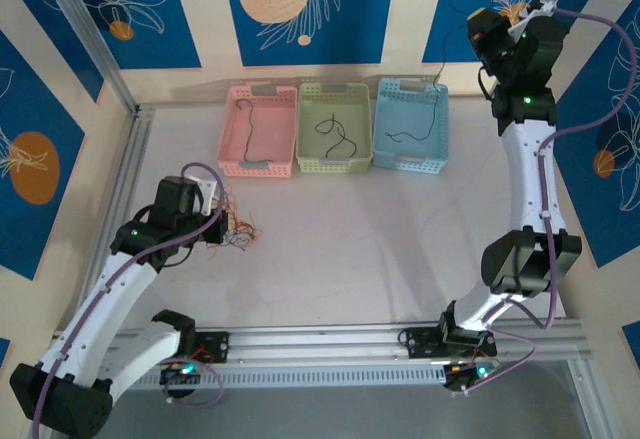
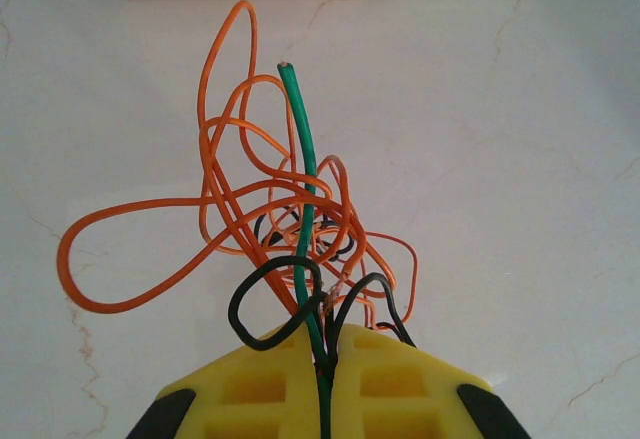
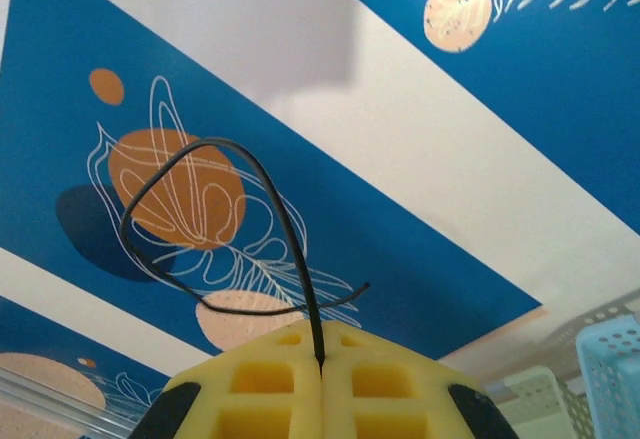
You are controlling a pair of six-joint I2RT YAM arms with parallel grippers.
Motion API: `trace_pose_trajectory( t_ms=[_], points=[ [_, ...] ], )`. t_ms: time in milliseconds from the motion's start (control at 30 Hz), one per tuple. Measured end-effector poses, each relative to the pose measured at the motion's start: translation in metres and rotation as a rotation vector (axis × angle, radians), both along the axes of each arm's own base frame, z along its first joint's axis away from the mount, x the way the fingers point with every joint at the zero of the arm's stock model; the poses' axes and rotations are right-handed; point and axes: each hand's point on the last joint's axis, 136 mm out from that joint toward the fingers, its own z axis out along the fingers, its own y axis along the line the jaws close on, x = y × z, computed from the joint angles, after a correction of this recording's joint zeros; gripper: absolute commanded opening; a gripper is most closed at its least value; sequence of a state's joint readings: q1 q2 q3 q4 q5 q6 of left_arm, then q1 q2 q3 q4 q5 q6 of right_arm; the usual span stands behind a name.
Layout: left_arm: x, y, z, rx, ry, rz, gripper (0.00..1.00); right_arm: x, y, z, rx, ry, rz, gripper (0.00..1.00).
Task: Untangle the cables
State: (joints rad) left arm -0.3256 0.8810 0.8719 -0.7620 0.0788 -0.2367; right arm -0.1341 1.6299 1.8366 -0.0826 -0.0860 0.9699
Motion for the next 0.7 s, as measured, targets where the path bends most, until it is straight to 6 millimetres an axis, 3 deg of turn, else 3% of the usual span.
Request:
trace_pose_trajectory(
  t_ms=[100, 167, 467, 600, 700],
  points=[
    [0.000, 0.000, 0.000, 0.001, 0.001, 0.000, 0.00, 0.010, -0.004, 0.006, -0.001, -0.004, -0.010, 0.00],
    [0.000, 0.000, 0.000, 0.000, 0.001, 0.000, 0.00, 0.020, -0.007, -0.001, 0.000, 0.010, -0.020, 0.00],
    [0.000, 0.000, -0.001, 0.002, 0.005, 0.001, 0.00, 0.069, -0.019, -0.084, -0.075, 0.175, -0.107, 0.00],
    [0.000, 0.000, -0.001, 0.002, 0.005, 0.000, 0.00, 0.080, -0.018, -0.124, -0.103, 0.258, -0.100, 0.31],
    [0.000, 0.000, -0.001, 0.002, 0.005, 0.000, 0.00, 0.083, -0.018, -0.154, -0.125, 0.329, -0.093, 0.44]
  ],
)
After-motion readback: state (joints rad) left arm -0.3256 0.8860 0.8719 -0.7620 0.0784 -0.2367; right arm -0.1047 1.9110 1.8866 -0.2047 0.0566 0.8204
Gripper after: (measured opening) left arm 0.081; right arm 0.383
